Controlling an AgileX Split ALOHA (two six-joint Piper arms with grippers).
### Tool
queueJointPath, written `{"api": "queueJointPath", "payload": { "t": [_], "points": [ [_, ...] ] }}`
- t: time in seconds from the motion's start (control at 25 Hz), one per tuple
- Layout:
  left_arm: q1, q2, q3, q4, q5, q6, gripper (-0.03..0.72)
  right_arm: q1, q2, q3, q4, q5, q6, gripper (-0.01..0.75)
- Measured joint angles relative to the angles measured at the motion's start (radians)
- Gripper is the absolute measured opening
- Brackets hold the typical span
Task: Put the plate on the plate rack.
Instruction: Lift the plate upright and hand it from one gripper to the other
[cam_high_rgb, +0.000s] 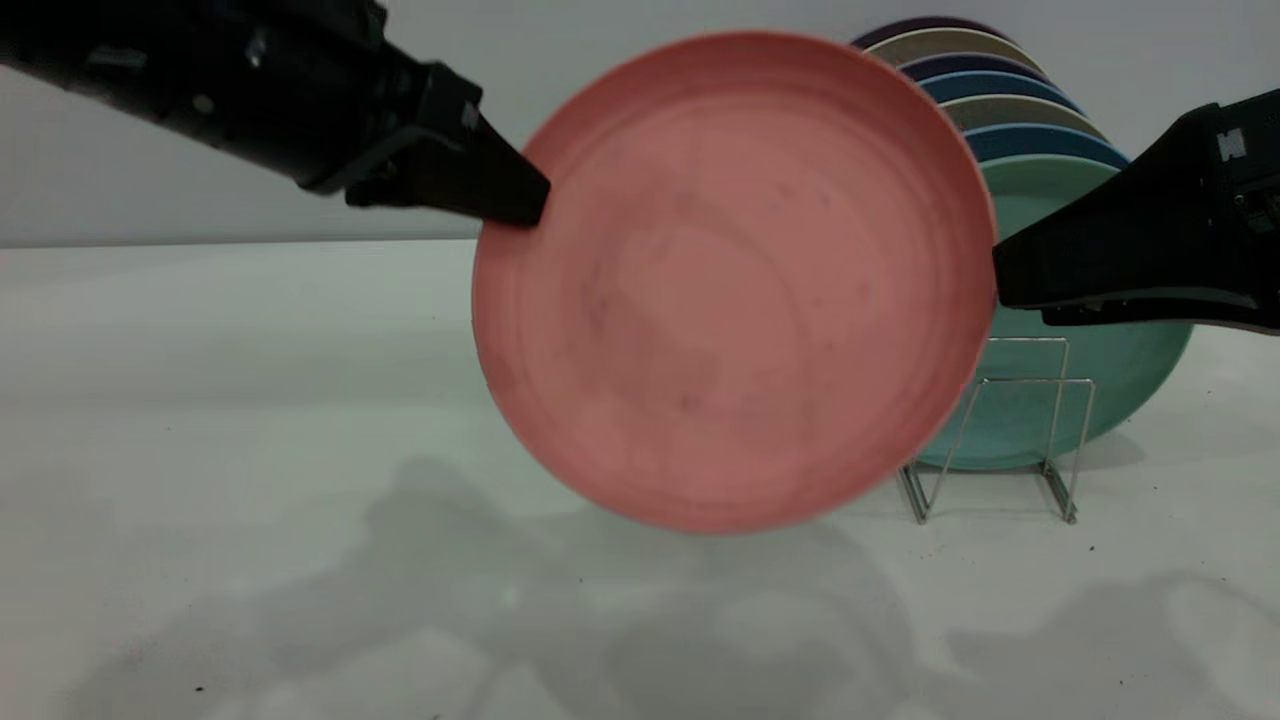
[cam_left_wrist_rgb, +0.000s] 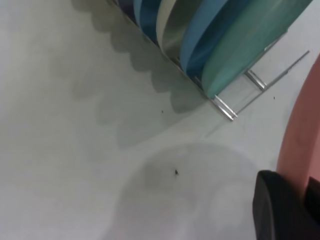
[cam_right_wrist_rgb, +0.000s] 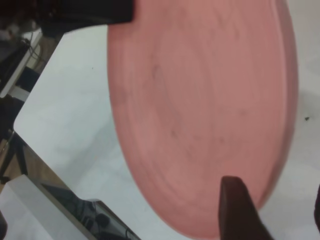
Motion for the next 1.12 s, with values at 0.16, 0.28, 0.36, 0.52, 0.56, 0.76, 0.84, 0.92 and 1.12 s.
{"api": "queueJointPath", "payload": {
  "t": [0.16, 0.28, 0.36, 0.52, 0.56, 0.76, 0.84, 0.92, 1.12],
  "points": [
    [0.000, 0.013, 0.000, -0.034, 0.007, 0.007, 0.025, 0.000, 0.000, 0.000, 0.002, 0.000, -0.003, 0.389],
    [0.000, 0.013, 0.000, -0.087, 0.034, 0.041, 0.025, 0.000, 0.000, 0.000, 0.012, 0.000, -0.010, 0.389],
    [0.000, 0.013, 0.000, -0.122, 0.056, 0.061, 0.025, 0.000, 0.000, 0.000, 0.029, 0.000, -0.015, 0.389],
    [0.000, 0.013, 0.000, -0.161, 0.083, 0.075, 0.025, 0.000, 0.004, 0.000, 0.057, 0.000, -0.027, 0.389],
    [0.000, 0.013, 0.000, -0.164, 0.091, 0.076, 0.026, 0.000, 0.010, 0.000, 0.063, 0.000, -0.030, 0.389],
    [0.000, 0.013, 0.000, -0.168, 0.128, 0.078, 0.028, 0.000, 0.077, 0.000, 0.118, 0.059, -0.073, 0.389],
    [0.000, 0.013, 0.000, -0.168, 0.141, 0.076, 0.028, 0.000, 0.118, -0.001, 0.145, 0.100, -0.096, 0.389],
    [0.000, 0.013, 0.000, -0.168, 0.153, 0.068, 0.030, 0.000, 0.146, -0.001, 0.163, 0.124, -0.115, 0.389],
    [0.000, 0.015, 0.000, -0.134, 0.155, 0.034, 0.032, 0.000, 0.167, -0.002, 0.168, 0.137, -0.123, 0.389]
  ]
}}
